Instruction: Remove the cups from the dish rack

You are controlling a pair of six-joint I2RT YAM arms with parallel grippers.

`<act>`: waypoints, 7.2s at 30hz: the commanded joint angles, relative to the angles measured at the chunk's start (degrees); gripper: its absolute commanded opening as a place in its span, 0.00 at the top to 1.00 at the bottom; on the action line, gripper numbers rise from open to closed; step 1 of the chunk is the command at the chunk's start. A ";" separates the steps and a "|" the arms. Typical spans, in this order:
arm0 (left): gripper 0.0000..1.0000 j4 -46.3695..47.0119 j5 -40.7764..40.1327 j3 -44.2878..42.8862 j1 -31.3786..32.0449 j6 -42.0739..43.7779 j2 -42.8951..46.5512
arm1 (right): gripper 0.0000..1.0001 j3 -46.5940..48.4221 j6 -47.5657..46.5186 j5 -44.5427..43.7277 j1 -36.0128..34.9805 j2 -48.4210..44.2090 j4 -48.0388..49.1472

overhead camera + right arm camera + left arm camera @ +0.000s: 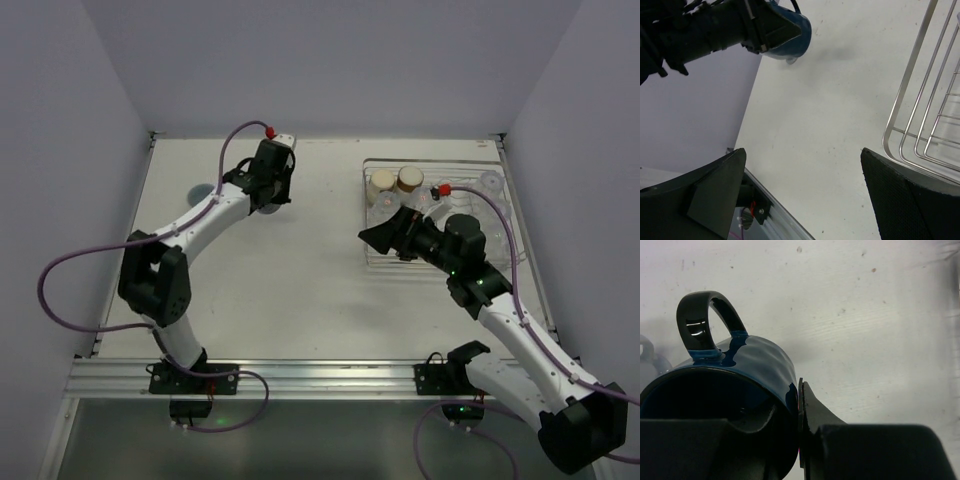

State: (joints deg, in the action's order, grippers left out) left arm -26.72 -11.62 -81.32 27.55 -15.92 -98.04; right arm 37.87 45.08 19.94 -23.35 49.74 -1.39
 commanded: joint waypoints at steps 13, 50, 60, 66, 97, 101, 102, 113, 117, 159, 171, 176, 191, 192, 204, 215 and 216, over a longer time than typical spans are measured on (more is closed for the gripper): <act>1.00 -2.64 -0.60 -12.64 -8.21 6.25 -16.65 | 0.01 1.68 -6.32 -1.67 -0.20 -0.78 -3.18; 0.06 11.94 24.70 0.35 -6.46 -1.30 15.31 | 0.20 18.63 -18.00 -30.21 -0.47 17.40 -16.27; 0.00 16.97 33.59 25.85 0.66 -1.58 41.49 | 0.30 28.05 -20.82 -35.76 -0.55 32.78 -19.88; 0.00 13.19 27.37 32.61 0.66 3.70 50.91 | 0.18 33.14 -21.96 -37.70 -0.47 39.54 -20.93; 0.00 17.14 34.37 34.39 0.40 0.55 44.78 | 0.78 31.42 -23.72 -41.13 -0.81 36.88 -13.57; 0.00 19.41 37.97 34.56 0.49 -2.61 44.43 | 0.80 25.25 -21.97 -37.71 -0.90 26.75 -9.34; 0.00 20.38 38.59 34.91 0.49 -3.58 44.43 | 0.80 24.19 -21.18 -34.65 -0.99 24.90 -8.38; 0.00 54.29 49.14 45.89 0.66 -24.41 40.39 | 0.81 6.52 1.58 3.24 -0.99 6.87 13.85; 0.02 63.18 51.60 47.30 0.93 -29.33 37.31 | 0.81 3.80 7.38 9.84 -0.90 8.88 22.28; 1.00 -4.55 5.12 -9.98 3.04 3.26 -9.33 | 0.01 0.72 -6.75 -9.22 -5.30 4.06 2.27; 1.00 -20.56 3.62 -29.42 2.16 9.24 -28.51 | 0.01 -0.07 -10.10 -11.59 -5.30 1.15 -0.55; 0.84 -21.09 4.50 -29.60 1.45 9.51 -30.28 | 0.01 0.36 -10.80 -12.74 -5.21 1.24 -1.25; 0.23 -17.32 3.09 -27.66 1.98 7.84 -16.78 | 0.08 3.79 -12.82 -19.84 -5.30 1.59 -5.64; 0.21 -16.70 3.44 -28.71 2.24 6.88 -15.09 | 0.13 4.05 -13.17 -21.34 -5.21 2.46 -5.56; 0.04 12.73 27.85 9.04 4.71 -1.91 27.35 | 0.35 15.39 -17.22 -36.20 2.43 17.05 -12.58; 0.00 13.45 26.65 34.73 4.88 1.42 50.14 | 0.11 25.58 -22.05 -37.88 11.04 35.06 -13.38; 0.00 13.45 26.04 34.74 4.88 1.59 50.31 | 0.11 26.37 -22.31 -37.35 11.31 36.12 -13.38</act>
State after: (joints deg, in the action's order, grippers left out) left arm -16.08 15.14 -46.22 32.40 -16.36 -50.89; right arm 60.29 25.32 -15.92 -12.88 82.98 -14.83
